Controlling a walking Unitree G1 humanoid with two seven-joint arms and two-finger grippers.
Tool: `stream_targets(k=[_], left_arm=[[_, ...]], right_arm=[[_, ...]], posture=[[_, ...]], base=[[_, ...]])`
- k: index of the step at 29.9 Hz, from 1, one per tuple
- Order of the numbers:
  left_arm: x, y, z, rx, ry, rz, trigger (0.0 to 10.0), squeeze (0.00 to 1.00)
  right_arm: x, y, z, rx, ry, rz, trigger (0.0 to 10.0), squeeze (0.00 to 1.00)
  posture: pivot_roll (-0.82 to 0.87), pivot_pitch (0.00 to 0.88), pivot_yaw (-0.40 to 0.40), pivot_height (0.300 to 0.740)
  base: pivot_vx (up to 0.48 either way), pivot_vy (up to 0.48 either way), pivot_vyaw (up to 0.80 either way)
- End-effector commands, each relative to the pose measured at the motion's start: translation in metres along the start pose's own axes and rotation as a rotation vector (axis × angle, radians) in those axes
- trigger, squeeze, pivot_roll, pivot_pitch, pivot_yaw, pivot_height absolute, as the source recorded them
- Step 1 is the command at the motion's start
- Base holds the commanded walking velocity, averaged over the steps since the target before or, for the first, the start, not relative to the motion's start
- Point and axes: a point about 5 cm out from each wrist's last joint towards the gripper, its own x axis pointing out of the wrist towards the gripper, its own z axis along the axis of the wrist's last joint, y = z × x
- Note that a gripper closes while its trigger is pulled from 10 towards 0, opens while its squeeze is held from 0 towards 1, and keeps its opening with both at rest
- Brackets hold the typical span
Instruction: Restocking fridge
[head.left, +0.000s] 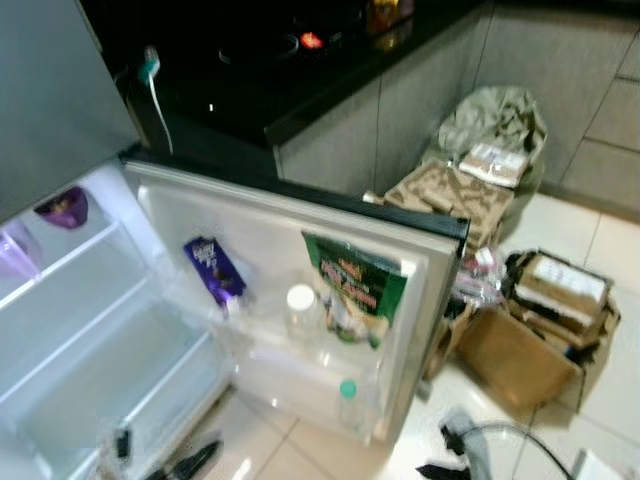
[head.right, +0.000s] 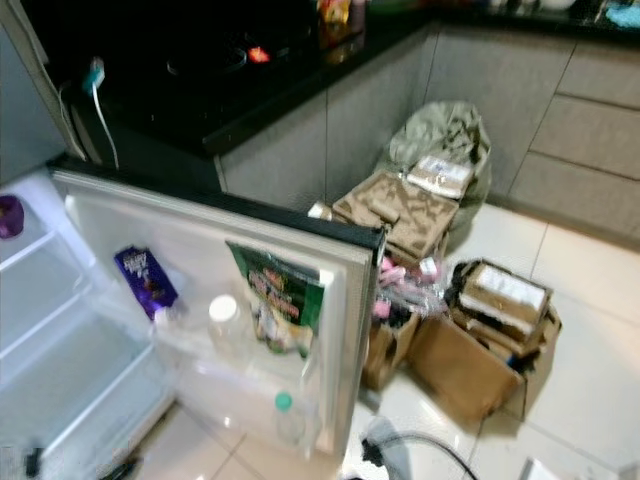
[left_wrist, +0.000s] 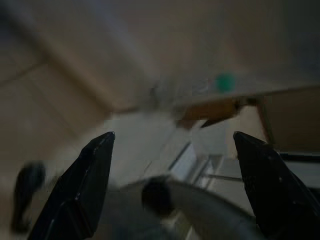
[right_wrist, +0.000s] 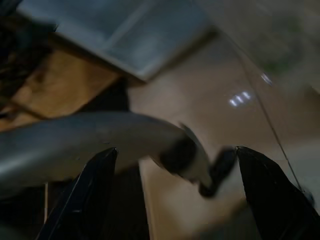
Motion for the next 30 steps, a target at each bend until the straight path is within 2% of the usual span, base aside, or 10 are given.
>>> stream_targets(k=[1, 3, 4, 6, 7, 11, 19, 30], left_arm=[[-0.003, 0.007, -0.003, 0.001, -0.017, 0.095, 10.0, 0.00], [-0.003, 0.015, -0.016, -0.030, -0.037, 0.254, 10.0, 0.00], [-0.003, 0.015, -0.016, -0.030, -0.037, 0.254, 10.0, 0.00], [-0.006, 0.023, -0.027, -0.041, -0.040, 0.413, 10.0, 0.00], [-0.006, 0.023, -0.027, -0.041, -0.040, 0.413, 10.0, 0.00], [-0.009, 0.030, -0.037, -0.041, -0.040, 0.561, 10.0, 0.00], [-0.005, 0.028, -0.046, -0.001, 0.017, 0.597, 10.0, 0.00], [0.002, 0.025, -0.049, 0.042, 0.042, 0.620, 10.0, 0.00]], right_arm=[[0.000, -0.003, -0.005, 0.025, -0.010, -0.058, 10.0, 0.00], [-0.004, -0.012, -0.014, 0.075, -0.007, -0.173, 10.0, 0.00], [-0.004, -0.012, -0.014, 0.075, -0.007, -0.173, 10.0, 0.00], [-0.008, -0.021, -0.025, 0.131, 0.009, -0.295, 10.0, 0.00], [-0.008, -0.021, -0.025, 0.131, 0.009, -0.295, 10.0, 0.00], [-0.013, -0.025, -0.045, 0.200, 0.055, -0.421, 10.0, 0.00], [-0.020, -0.023, -0.065, 0.262, 0.113, -0.500, 10.0, 0.00], [-0.031, -0.021, -0.086, 0.300, 0.189, -0.541, 10.0, 0.00]], posture=[[-0.12, 0.059, 0.061, 0.740], [-0.12, 0.049, 0.059, 0.740], [-0.12, 0.049, 0.059, 0.740], [-0.11, 0.032, 0.052, 0.740], [-0.11, 0.032, 0.052, 0.740], [-0.10, 0.031, 0.040, 0.740], [-0.09, 0.025, 0.032, 0.740], [-0.09, 0.014, 0.016, 0.740]], base=[[0.000, 0.000, 0.00], [0.000, 0.000, 0.00], [0.000, 0.000, 0.00], [0.000, 0.000, 0.00], [0.000, 0.000, 0.00], [0.000, 0.000, 0.00], [0.000, 0.000, 0.06], [0.000, 0.000, 0.78]])
